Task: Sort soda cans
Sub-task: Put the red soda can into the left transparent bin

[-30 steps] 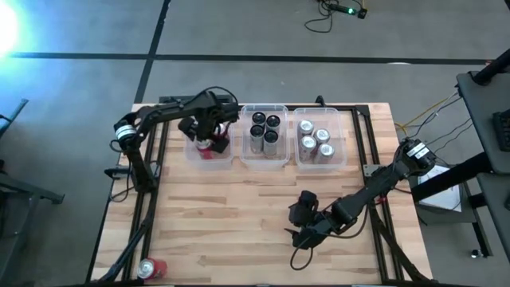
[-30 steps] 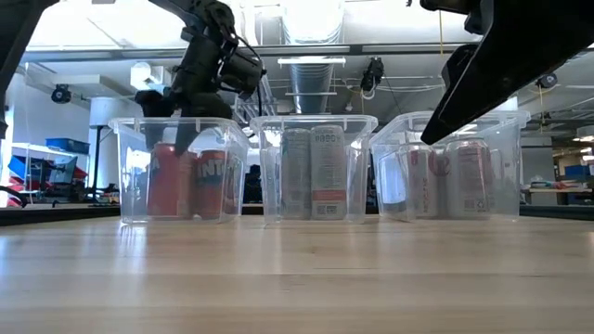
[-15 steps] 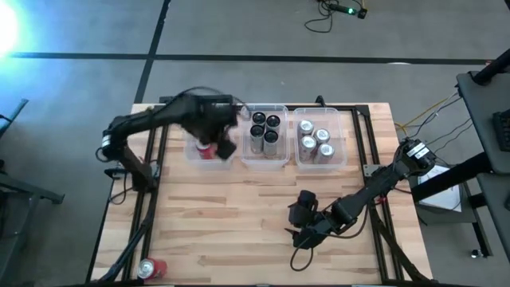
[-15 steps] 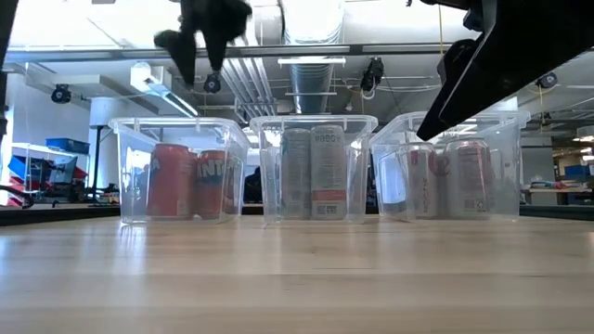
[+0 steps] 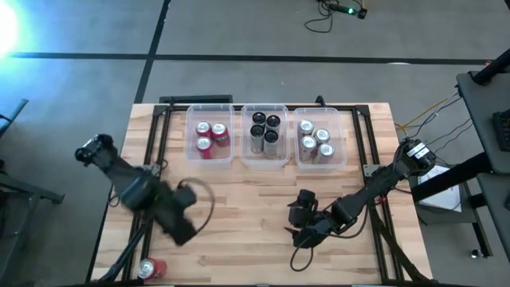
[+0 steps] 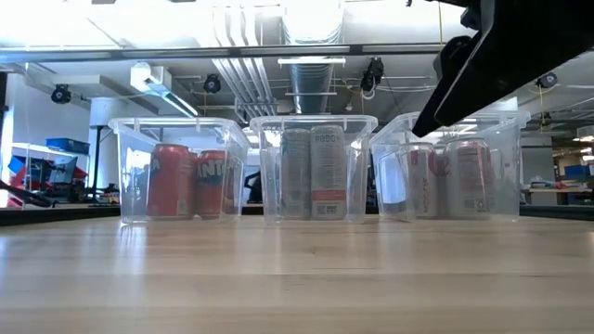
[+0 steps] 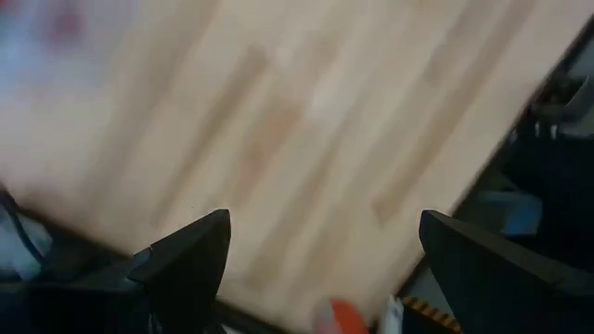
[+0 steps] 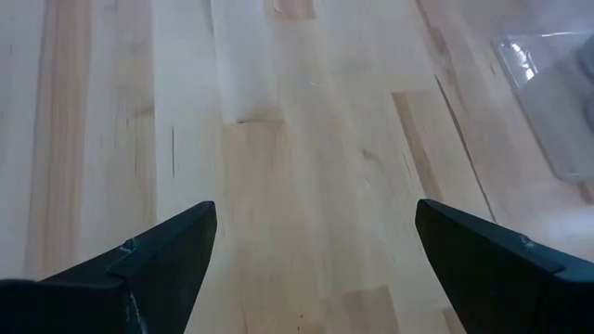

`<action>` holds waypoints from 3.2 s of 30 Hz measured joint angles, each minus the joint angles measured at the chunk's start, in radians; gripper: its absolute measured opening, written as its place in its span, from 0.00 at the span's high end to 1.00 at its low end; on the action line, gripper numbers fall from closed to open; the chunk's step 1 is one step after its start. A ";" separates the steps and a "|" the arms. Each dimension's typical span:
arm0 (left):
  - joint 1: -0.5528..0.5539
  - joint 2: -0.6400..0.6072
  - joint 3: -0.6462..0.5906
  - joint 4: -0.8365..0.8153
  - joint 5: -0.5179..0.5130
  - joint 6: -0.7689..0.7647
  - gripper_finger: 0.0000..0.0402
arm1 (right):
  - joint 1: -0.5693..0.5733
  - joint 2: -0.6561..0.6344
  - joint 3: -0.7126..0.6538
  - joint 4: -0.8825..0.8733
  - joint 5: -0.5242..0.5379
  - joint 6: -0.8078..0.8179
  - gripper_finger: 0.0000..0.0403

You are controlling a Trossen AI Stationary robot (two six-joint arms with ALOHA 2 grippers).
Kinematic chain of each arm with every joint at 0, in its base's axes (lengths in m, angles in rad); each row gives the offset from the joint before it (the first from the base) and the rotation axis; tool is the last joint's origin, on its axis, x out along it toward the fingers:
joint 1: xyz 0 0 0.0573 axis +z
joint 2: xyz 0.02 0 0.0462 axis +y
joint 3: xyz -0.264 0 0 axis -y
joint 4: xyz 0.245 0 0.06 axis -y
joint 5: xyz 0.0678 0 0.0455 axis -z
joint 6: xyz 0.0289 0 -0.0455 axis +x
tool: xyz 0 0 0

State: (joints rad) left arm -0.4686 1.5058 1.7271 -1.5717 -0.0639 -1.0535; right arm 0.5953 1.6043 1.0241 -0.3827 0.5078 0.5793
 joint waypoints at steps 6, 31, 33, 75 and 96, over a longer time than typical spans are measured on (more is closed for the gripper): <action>-0.311 0.003 -0.103 0.032 -0.002 -0.407 0.16 | 0.000 0.000 0.000 0.007 0.028 -0.006 0.10; -0.623 0.109 -0.430 0.450 0.339 -0.735 0.05 | 0.002 0.000 0.001 0.127 0.015 0.109 0.10; -0.636 0.120 -0.433 0.471 0.346 -0.735 0.05 | 0.002 0.000 0.001 0.127 0.015 0.110 0.10; -0.174 -0.033 -0.293 0.177 -0.117 -0.224 0.31 | 0.005 -0.013 0.088 -0.251 0.117 0.038 0.10; 0.788 0.096 -0.045 0.041 -0.085 0.773 0.31 | -0.079 -0.020 0.076 -0.317 0.083 -0.225 0.10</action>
State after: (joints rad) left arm 0.3190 1.6022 1.6818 -1.5305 -0.1488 -0.2810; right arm 0.5167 1.5841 1.1005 -0.6998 0.5909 0.3543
